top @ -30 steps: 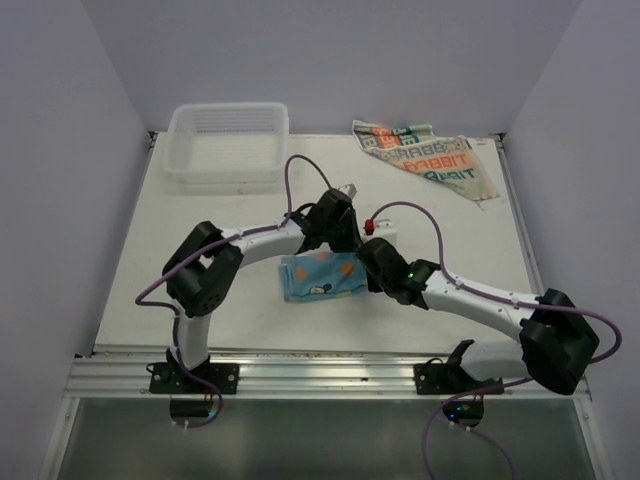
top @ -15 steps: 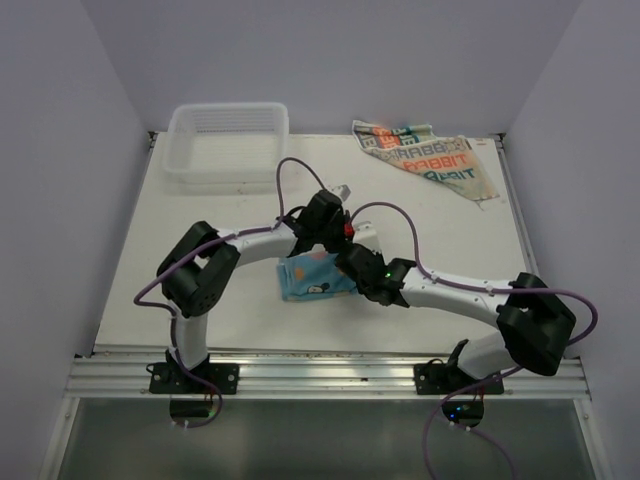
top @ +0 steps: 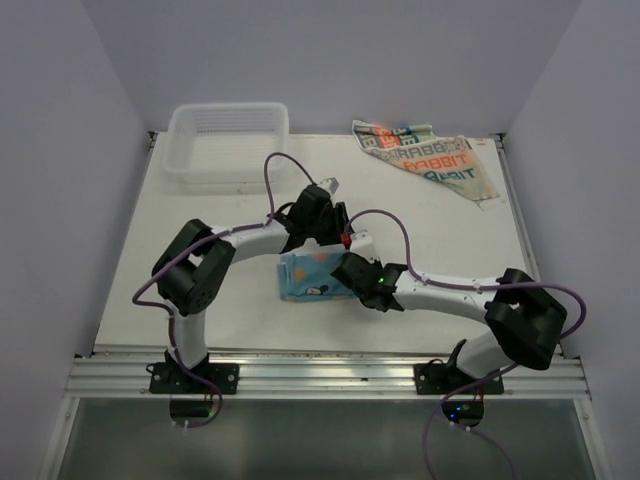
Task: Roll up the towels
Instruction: Roll the towel
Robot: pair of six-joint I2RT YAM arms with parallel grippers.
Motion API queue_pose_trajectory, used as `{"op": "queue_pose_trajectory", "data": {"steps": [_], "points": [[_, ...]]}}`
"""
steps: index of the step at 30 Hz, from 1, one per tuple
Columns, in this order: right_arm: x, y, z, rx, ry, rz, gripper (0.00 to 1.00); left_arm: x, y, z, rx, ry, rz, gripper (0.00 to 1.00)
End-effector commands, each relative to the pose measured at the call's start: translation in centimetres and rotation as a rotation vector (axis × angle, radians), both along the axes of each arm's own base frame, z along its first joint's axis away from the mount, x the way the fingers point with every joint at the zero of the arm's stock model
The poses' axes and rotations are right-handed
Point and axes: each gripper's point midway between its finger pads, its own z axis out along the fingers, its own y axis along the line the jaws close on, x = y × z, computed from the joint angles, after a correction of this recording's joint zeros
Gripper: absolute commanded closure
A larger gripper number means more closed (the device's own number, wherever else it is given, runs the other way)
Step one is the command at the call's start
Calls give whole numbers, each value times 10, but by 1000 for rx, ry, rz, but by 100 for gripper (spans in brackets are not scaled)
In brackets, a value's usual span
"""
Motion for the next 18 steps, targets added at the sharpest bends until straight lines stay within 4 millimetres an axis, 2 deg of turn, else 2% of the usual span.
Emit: {"op": "queue_pose_trajectory", "data": {"steps": [1, 4, 6, 7, 10, 11, 12, 14, 15, 17, 18], "points": [[-4, 1, -3, 70, -12, -27, 100, 18, -2, 44, -51, -101, 14, 51], [-4, 8, -6, 126, -13, -35, 100, 16, -7, 46, -63, -77, 3, 47], [-2, 5, -5, 135, -24, -75, 88, 14, -10, 47, -79, -62, -7, 47], [-2, 1, -4, 133, -30, -98, 75, 12, -11, 44, -77, -51, -9, 47], [0, -5, 0, 221, -32, -157, 58, 11, -7, 40, -45, -50, 5, 47], [-3, -12, -6, 241, -13, -170, 57, 11, -6, 39, -32, -56, 9, 47], [2, -11, 4, 335, -8, -188, 57, 10, 1, 37, 2, -56, 19, 47], [-1, -19, -1, 404, 17, -209, 57, 10, 4, 40, 17, -70, 26, 47], [8, -21, 11, 484, -12, -228, 57, 9, 6, 42, 26, -74, 30, 47], [2, -15, 10, 567, 25, -184, 57, 10, 9, 43, 39, -79, 33, 47], [7, -14, 15, 607, 12, -187, 56, 9, 11, 44, 48, -78, 34, 47]]}}
